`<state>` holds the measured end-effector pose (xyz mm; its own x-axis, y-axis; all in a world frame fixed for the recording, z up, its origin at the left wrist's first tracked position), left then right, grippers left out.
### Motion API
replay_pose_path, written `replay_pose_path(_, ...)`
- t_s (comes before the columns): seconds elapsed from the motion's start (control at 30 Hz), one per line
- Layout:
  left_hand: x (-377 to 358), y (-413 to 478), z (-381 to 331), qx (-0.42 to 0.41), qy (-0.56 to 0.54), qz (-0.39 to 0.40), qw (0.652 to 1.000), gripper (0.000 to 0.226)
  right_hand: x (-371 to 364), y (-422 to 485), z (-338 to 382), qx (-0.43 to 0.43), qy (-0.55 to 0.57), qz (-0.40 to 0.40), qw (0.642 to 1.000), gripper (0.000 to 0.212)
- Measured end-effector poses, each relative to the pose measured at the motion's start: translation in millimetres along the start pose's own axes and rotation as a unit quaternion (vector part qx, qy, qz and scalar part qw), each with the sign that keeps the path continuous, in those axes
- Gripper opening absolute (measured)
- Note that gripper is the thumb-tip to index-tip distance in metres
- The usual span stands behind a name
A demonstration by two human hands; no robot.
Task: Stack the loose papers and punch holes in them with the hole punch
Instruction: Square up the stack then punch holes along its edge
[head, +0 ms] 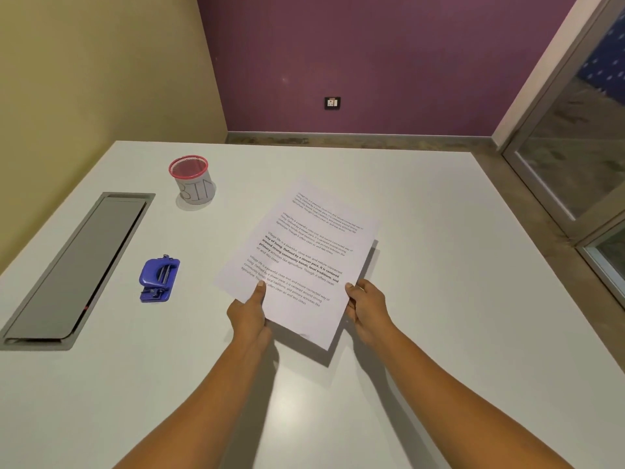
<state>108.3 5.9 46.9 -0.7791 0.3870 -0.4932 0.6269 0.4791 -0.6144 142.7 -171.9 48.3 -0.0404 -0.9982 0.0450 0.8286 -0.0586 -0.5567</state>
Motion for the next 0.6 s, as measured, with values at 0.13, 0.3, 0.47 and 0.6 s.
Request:
replay_pose_path(0.13, 6, 4, 1, 0.022, 0.037, -0.010, 0.999, 0.015, 0, 5, -1, 0.023, -0.077, -0.044, 0.996, 0.016)
replay_pose_path(0.3, 23, 21, -20, 0.010, 0.097, 0.007, 0.995, 0.032, 8, 19, 0, 0.030, -0.107, -0.053, 0.992, 0.025)
replay_pose_path(0.47, 37, 43, -64, -0.005, 0.103, 0.045, 0.994, 0.018, 21, 34, -2, 0.021, -0.146, -0.056, 0.987, 0.036)
replay_pose_path(0.6, 45, 71, -103, -0.101, 0.253, 0.018, 0.962, 0.015, 24, 41, -7, 0.018, -0.175, -0.051, 0.983, 0.037)
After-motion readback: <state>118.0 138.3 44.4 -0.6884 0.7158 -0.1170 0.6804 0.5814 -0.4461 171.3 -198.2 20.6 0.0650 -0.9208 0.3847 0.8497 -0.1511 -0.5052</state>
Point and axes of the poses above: each hand's wrist, its own y-axis towards the middle knuckle, its own x-axis out of the back of the hand, z = x × y, the point moved 1 cm from there along y, towards the middle knuckle, and after that the axes turned 13 degrees about -y, right-handed, at the moved point
